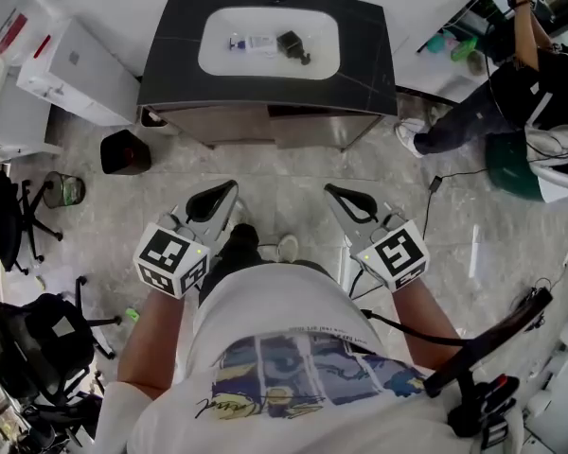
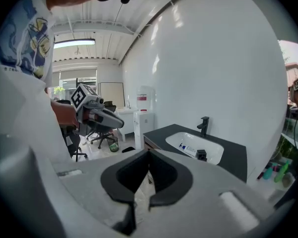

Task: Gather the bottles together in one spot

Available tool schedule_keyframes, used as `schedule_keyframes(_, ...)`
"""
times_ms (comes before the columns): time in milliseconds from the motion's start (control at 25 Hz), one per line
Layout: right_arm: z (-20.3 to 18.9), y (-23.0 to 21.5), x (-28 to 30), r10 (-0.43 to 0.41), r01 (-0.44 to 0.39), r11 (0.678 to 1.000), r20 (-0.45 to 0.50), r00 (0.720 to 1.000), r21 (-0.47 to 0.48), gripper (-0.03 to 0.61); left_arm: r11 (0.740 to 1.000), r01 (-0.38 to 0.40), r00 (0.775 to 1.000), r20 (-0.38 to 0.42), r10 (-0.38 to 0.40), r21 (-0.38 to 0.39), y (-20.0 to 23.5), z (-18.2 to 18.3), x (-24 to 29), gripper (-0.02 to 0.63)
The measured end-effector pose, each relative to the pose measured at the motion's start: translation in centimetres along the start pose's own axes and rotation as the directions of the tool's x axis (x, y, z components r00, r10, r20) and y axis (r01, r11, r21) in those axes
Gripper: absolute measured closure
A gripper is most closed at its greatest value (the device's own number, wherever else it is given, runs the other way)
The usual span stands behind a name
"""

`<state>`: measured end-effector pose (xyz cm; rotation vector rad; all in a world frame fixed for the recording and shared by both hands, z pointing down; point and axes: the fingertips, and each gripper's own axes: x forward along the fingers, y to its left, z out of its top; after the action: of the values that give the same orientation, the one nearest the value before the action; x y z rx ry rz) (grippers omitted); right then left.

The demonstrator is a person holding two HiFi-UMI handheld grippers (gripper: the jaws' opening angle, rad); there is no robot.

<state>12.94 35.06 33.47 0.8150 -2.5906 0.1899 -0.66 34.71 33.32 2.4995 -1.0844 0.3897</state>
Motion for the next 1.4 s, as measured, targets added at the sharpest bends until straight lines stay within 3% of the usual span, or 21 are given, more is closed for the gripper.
schedule_keyframes(400, 2.5, -1.3, 5.7, -0.044, 0.043, 0.998, 0.015, 0.999, 0.038, 0.534, 0.999, 0.046, 0.999, -0.005, -0.046, 0.007, 5.8, 1.4, 0.6, 0.613)
schedule_keyframes(920, 5.5, -1.6, 14.0, -0.078, 0.078, 0.997, -0.047, 0.996, -0.010, 0.534, 0.986, 0.164, 0.986, -0.007, -0.164, 0.041, 12.4, 2.6, -0.3, 0.598)
schedule_keyframes(1400, 7.7, -4.4, 19.9, 0.010, -0.020, 0.994, -0.096, 0.995, -0.106, 0.520, 0.990, 0.144, 0.989, 0.028, -0.144, 0.005, 16.4, 4.3, 1.1, 0.591)
